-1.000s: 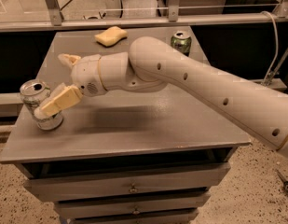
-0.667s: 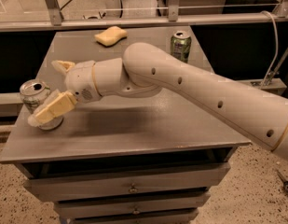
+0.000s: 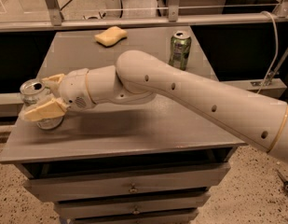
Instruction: Move 7up can near sponge
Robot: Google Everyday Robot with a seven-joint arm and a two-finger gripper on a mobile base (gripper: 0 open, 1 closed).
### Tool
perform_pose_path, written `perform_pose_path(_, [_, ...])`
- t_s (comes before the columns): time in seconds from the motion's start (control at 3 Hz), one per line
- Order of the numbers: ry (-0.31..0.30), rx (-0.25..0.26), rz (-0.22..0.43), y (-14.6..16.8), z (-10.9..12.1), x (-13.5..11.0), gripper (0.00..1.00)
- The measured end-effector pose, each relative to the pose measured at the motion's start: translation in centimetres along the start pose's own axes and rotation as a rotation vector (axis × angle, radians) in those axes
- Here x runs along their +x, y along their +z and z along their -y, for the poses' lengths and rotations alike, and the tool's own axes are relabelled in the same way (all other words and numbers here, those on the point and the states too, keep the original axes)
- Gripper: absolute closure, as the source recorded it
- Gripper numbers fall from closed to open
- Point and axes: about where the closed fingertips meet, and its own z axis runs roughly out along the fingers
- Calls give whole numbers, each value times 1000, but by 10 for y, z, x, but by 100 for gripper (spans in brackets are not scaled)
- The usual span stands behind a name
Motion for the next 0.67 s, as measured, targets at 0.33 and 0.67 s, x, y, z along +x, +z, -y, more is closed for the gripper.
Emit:
perform_pose_path(0.33, [8, 32, -19, -10, 6, 5, 61])
perform_pose_path(0.67, [4, 115, -56, -43, 34, 7, 83])
